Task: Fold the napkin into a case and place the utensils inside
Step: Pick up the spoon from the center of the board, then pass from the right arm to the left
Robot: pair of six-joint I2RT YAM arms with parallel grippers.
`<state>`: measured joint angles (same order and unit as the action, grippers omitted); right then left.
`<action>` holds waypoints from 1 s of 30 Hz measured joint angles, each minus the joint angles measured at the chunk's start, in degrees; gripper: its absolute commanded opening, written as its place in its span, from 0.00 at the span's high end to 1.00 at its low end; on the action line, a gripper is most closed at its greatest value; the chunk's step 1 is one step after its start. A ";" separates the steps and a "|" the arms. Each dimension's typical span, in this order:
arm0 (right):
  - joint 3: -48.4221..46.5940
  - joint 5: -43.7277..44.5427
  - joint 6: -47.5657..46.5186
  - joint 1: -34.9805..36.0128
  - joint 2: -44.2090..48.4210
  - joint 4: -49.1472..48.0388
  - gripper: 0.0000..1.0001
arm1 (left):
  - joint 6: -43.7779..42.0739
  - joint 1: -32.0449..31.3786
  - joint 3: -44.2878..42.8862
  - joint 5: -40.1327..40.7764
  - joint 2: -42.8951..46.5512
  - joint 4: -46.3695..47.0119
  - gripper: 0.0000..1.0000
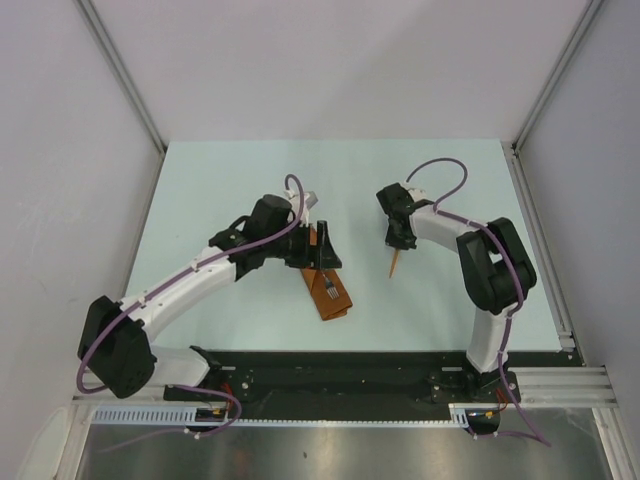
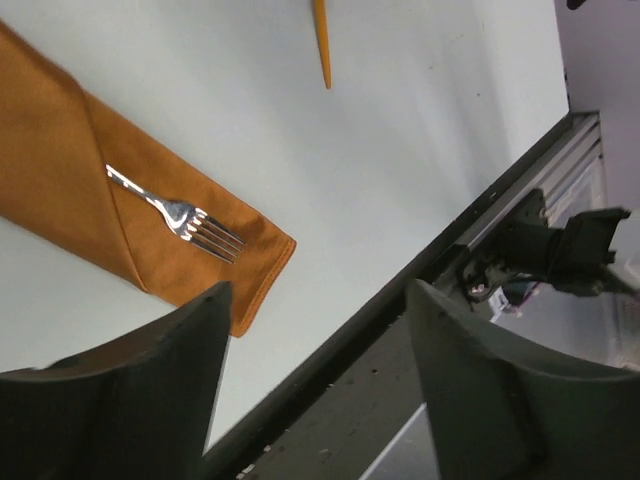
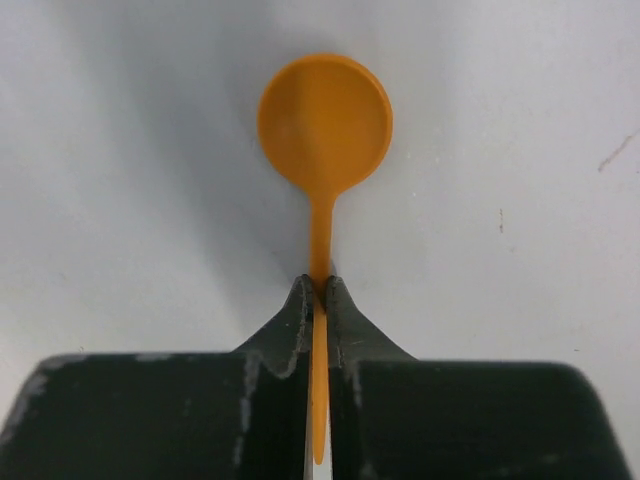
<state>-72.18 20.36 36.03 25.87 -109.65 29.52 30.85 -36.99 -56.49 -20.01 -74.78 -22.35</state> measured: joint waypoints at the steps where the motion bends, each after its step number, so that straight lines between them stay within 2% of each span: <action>1: 0.68 -0.02 0.00 0.17 0.55 -0.55 1.00 | -0.35 -0.02 -0.33 -0.70 -0.35 0.26 0.13; 6: 7.02 -4.66 2.86 2.69 9.16 -1.64 1.00 | -0.90 -0.07 -1.05 -4.74 -4.04 3.72 0.11; 12: 13.68 -14.78 13.99 5.11 26.12 -10.14 1.00 | -0.94 -0.24 -2.14 -7.50 -9.42 6.25 0.16; 15: 15.72 -18.40 19.78 6.12 29.83 -14.82 1.00 | -0.81 -0.28 -2.14 -8.98 -10.21 7.30 0.21; 18: 17.59 -20.87 24.35 7.58 30.25 -18.12 1.00 | -0.26 -0.28 -2.14 -10.64 -10.25 8.96 0.32; 19: 18.16 -21.42 25.66 8.20 30.25 -18.58 1.00 | -0.09 -0.31 -2.14 -10.95 -10.25 9.53 0.48; 22: 18.97 -22.86 28.44 9.88 30.25 -19.67 1.00 | 0.48 -0.35 -2.14 -11.37 -10.21 10.40 0.68; 24: 19.65 -23.58 29.94 10.75 30.62 -21.11 1.00 | -0.11 -0.24 -2.14 -11.52 -10.21 9.64 0.70; 26: 21.33 -24.24 31.56 11.30 31.98 -22.60 1.00 | -0.52 -0.04 -2.14 -11.76 -10.21 8.20 0.64; 27: 21.81 -24.35 32.28 11.41 32.70 -22.58 1.00 | -0.81 0.02 -2.14 -12.04 -10.21 7.65 0.64; 29: 21.94 -24.41 33.31 11.61 33.46 -22.88 1.00 | -0.90 0.02 -2.14 -13.07 -10.19 7.21 0.81; 30: 21.94 -24.74 33.92 11.74 33.75 -23.69 0.97 | -0.92 0.02 -2.14 -13.88 -10.05 7.19 0.95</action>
<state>-50.24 -4.38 69.95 37.60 -75.90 5.82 29.93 -36.97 -58.63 -33.89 -84.84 -15.16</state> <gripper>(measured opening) 0.032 0.295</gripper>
